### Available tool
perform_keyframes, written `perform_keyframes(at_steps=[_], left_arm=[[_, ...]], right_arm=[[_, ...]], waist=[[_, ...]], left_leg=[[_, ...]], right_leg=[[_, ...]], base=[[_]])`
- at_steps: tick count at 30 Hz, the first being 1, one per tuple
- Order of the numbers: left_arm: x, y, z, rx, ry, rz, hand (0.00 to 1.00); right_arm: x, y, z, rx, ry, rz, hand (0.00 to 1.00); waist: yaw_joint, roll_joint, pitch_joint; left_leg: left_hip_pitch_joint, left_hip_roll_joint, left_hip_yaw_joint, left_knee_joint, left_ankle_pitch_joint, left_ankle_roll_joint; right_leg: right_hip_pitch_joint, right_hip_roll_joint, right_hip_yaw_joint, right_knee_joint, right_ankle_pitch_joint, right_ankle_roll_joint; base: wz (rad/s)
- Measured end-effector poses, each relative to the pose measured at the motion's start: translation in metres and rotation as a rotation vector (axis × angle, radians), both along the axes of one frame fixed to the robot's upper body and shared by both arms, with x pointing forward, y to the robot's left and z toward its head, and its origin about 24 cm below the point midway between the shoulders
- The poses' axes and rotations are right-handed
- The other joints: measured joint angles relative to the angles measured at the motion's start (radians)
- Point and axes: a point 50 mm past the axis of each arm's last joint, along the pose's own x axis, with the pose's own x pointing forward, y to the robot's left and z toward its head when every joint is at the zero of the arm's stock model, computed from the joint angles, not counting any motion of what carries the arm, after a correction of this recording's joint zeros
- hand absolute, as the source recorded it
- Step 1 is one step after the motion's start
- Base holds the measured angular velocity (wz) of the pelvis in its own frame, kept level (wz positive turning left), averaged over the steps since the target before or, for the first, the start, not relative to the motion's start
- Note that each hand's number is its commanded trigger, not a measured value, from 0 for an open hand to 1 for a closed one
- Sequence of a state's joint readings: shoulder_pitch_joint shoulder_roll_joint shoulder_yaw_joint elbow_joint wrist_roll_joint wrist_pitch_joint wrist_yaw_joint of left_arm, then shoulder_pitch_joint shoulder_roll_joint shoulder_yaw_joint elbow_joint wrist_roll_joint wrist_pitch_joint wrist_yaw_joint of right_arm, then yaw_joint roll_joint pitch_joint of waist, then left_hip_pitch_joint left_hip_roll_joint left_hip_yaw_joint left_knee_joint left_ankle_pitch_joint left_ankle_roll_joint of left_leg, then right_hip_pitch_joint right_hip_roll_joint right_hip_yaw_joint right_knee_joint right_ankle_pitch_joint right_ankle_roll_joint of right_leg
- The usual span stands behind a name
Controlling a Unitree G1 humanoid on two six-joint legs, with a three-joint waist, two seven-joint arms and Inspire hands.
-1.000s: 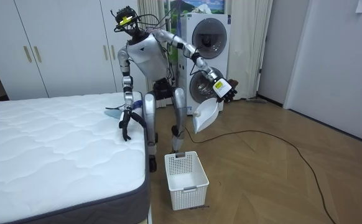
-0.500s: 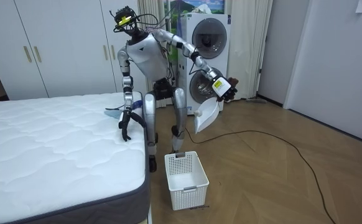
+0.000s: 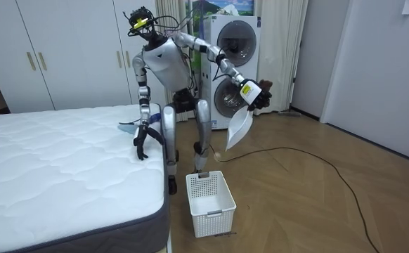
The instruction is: Clean bed
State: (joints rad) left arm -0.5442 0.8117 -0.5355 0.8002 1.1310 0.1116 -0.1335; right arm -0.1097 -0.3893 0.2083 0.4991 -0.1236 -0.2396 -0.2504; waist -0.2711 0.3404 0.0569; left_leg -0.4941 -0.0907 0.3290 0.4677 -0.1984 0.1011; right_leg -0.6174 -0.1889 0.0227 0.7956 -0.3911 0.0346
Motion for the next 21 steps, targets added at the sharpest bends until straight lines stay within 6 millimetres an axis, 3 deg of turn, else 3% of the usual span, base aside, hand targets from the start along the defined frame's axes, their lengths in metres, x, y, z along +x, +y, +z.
perform_keyframes(at_steps=[10,21], left_arm=[[0.0019,-0.0076,-0.0006,0.005,0.018,-0.026,1.00],[-0.0026,-0.0025,-0.0064,-0.012,0.067,0.018,1.00]], right_arm=[[0.0023,0.0002,0.0019,-0.002,-0.007,0.001,0.00],[0.0015,0.0022,-0.0002,-0.001,-0.010,-0.011,0.00]], waist=[[0.003,0.003,0.0018],[-0.002,-0.010,0.0010]], left_leg=[[-0.003,0.002,0.012,-0.007,0.000,0.000],[0.004,0.014,0.028,0.000,0.000,0.001]], right_leg=[[-0.008,0.000,0.006,0.007,0.000,0.000],[0.010,0.007,0.001,-0.018,0.001,-0.002]], base=[[0.00],[0.00]])
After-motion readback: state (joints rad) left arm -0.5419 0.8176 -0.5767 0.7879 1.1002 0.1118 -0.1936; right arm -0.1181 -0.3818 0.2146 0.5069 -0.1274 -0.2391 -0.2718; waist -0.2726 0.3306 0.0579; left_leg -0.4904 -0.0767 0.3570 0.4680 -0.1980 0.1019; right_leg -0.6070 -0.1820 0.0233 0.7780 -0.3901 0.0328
